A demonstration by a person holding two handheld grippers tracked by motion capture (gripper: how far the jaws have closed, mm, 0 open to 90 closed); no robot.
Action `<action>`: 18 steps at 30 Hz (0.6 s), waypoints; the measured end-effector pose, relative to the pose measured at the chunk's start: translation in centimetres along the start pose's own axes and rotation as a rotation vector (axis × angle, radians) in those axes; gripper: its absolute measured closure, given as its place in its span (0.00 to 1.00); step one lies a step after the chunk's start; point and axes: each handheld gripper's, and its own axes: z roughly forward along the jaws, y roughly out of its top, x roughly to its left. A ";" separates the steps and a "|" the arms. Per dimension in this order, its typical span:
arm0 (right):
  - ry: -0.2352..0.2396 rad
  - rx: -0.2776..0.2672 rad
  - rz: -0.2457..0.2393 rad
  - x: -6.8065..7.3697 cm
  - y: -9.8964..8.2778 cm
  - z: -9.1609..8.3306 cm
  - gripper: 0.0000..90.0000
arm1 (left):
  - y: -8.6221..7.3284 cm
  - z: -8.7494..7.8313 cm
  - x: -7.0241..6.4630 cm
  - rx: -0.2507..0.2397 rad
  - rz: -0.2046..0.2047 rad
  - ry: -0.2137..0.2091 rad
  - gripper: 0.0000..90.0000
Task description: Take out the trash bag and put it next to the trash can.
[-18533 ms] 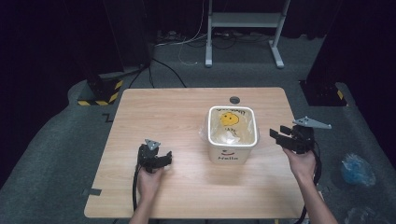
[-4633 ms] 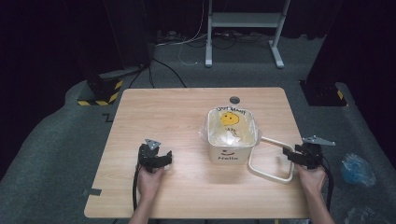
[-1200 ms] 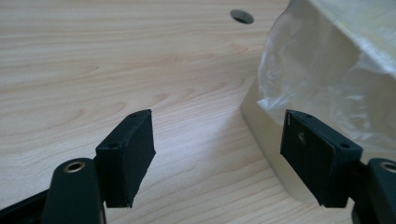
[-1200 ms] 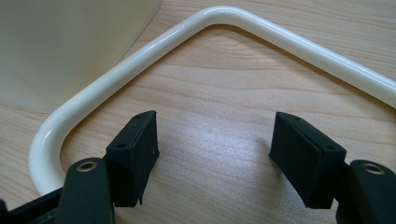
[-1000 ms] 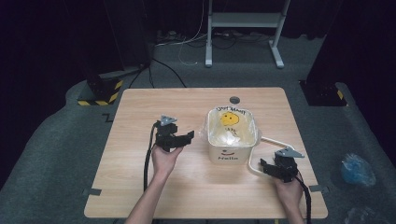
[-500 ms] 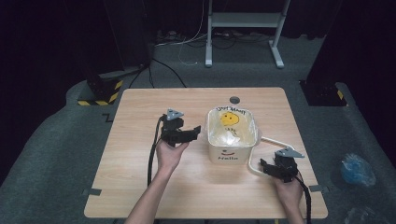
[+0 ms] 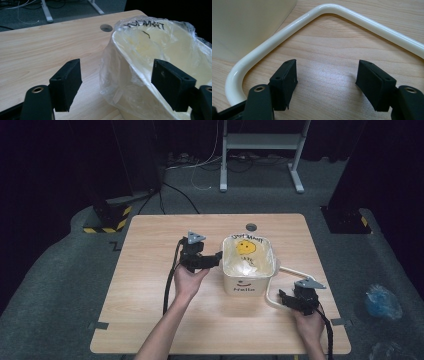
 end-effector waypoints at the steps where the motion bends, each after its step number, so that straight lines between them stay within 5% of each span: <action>1: 0.000 -0.001 -0.002 0.0 0.0 0.0 0.36 | 0.1 0.1 -0.2 0.001 -0.002 -0.007 0.27; 18: -0.011 -0.001 0.008 -0.1 0.0 0.0 0.37 | 1.2 1.0 -2.1 0.034 0.056 -0.015 0.29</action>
